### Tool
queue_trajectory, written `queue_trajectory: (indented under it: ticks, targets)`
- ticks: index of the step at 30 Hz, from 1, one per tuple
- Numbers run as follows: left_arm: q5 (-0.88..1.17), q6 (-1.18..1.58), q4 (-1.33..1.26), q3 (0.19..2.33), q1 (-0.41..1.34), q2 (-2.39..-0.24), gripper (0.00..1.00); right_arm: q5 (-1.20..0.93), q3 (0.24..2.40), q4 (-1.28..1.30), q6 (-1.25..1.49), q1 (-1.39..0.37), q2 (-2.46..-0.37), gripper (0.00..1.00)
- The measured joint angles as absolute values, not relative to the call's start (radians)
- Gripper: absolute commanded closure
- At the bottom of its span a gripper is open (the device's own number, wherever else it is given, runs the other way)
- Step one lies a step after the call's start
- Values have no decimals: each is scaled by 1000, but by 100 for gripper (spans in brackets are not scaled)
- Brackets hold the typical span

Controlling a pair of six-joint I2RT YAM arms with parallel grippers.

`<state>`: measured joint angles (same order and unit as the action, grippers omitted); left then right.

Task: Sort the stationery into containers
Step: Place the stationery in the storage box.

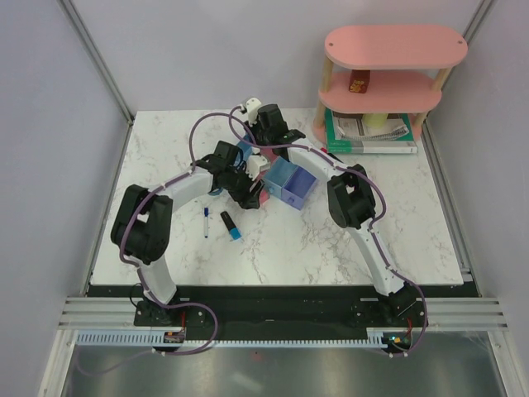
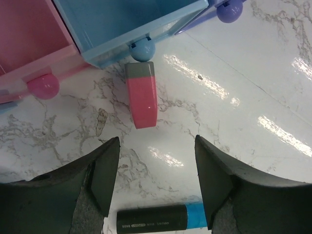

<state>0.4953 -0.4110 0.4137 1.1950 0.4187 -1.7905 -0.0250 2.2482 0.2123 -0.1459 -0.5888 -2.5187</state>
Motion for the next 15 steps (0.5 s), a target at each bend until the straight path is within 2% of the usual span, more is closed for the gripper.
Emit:
queue_trajectory:
  ticks: [5, 15]
  targets:
    - [473, -406, 364, 1195, 431, -1838, 30, -24, 2248, 204, -154, -589, -2519, 70]
    - [436, -386, 337, 1225, 445, -1886, 30, -14, 2245, 194, -162, -589, -2519, 59]
